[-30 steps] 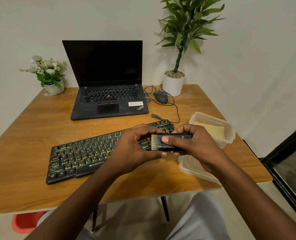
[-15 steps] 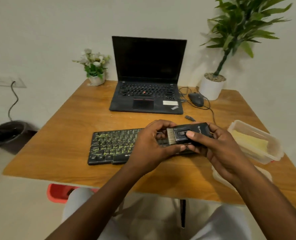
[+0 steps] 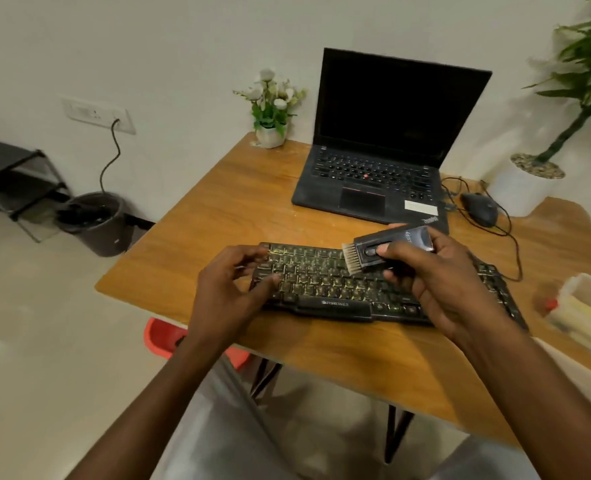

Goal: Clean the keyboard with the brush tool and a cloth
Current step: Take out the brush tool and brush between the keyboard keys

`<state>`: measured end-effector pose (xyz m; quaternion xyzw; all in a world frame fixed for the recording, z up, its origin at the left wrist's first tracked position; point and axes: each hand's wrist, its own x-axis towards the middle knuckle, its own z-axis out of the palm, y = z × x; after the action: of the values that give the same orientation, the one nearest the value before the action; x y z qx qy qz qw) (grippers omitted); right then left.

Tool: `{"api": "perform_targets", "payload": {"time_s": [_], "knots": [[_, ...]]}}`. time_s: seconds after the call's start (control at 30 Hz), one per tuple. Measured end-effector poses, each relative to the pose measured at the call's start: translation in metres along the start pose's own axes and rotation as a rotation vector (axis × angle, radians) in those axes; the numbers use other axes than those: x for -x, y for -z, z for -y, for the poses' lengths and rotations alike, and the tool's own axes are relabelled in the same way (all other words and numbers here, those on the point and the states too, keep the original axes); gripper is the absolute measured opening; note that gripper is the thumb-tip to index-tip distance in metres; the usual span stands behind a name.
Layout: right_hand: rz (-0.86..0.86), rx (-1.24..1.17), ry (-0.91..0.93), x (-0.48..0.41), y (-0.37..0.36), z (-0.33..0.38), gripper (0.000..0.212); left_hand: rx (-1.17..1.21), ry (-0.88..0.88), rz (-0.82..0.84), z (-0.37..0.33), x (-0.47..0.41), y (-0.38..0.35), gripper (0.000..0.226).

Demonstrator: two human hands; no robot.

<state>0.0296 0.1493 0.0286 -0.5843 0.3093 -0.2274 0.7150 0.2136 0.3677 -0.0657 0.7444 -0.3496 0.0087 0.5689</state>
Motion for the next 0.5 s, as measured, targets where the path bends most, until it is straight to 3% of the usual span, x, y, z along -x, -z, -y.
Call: {"api": "perform_targets", "payload": {"time_s": [0.27, 0.5], "knots": [[0.025, 0.174, 0.064, -0.032, -0.050, -0.008, 0.031, -0.177, 0.009, -0.080, 0.039, -0.005, 0.019, 0.031], [0.205, 0.816, 0.322, -0.068, -0.091, -0.009, 0.041, -0.219, 0.031, -0.036, 0.037, 0.001, 0.013, 0.028]]}}
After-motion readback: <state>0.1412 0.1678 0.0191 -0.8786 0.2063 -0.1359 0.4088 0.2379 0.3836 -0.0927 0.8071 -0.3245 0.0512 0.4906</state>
